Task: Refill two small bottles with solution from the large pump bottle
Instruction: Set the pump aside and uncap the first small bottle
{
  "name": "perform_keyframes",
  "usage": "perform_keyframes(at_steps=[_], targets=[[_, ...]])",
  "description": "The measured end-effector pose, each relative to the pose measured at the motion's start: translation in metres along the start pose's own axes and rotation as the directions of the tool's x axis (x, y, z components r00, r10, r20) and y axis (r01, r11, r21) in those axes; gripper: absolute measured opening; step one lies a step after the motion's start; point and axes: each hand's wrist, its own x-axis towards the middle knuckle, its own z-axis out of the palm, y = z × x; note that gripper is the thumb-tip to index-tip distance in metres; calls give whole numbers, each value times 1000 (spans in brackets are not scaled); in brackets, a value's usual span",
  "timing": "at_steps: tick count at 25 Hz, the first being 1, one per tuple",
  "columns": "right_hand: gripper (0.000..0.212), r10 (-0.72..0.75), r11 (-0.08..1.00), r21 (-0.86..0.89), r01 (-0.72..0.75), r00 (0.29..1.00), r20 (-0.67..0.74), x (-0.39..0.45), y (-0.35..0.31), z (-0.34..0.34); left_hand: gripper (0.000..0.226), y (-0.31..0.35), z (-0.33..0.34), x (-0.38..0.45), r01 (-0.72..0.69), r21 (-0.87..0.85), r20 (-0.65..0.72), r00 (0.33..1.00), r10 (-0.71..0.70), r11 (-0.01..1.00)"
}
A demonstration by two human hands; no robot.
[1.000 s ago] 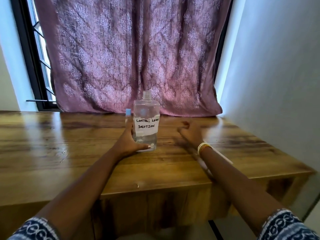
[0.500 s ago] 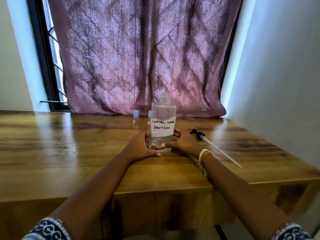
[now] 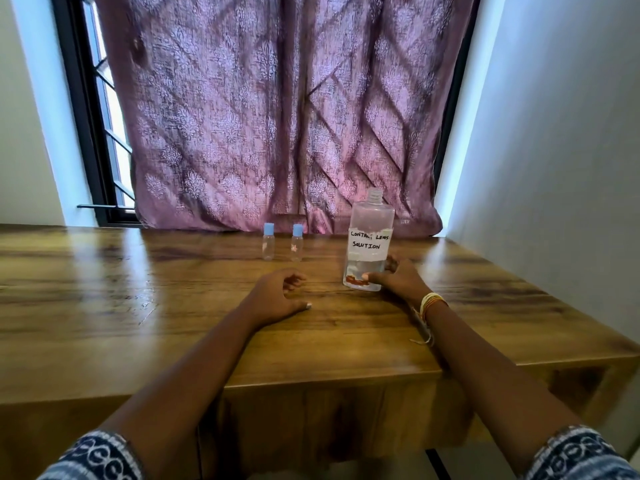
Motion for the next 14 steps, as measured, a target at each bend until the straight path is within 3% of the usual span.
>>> perform_keyframes(at_steps=[2,4,5,7,9,11,14], targets=[[85,41,999,29,-37,986,-164,-11,-4,9,42,-2,-4,2,2,-5,27,1000,-1,1000],[71,-34,998,-62,7,896,-443,-29,-11,23,29,-7,-12,8,19,2,37,999,-19,1000],[59,-121,992,-102,79,847,-518,-38,-15,30,26,-11,-16,12,21,25,18,1000,-22,999],[36,-285,958,-116,261,853,-438,-50,-25,49,23,-23,-22,22,41,77,-40,998,-38,996],[24,-349,932,-173,318,917,-195,-45,-35,72,23,-32,-25,31,82,101,-81,994,-74,991],[26,-274,946,-178,271,962,7,-34,-45,96,21,-38,-27,40,97,99,-100,991,-87,990],[31,-87,987,-130,96,993,75,1,-51,131,20,-42,-32,44,117,-83,-116,985,-127,990]])
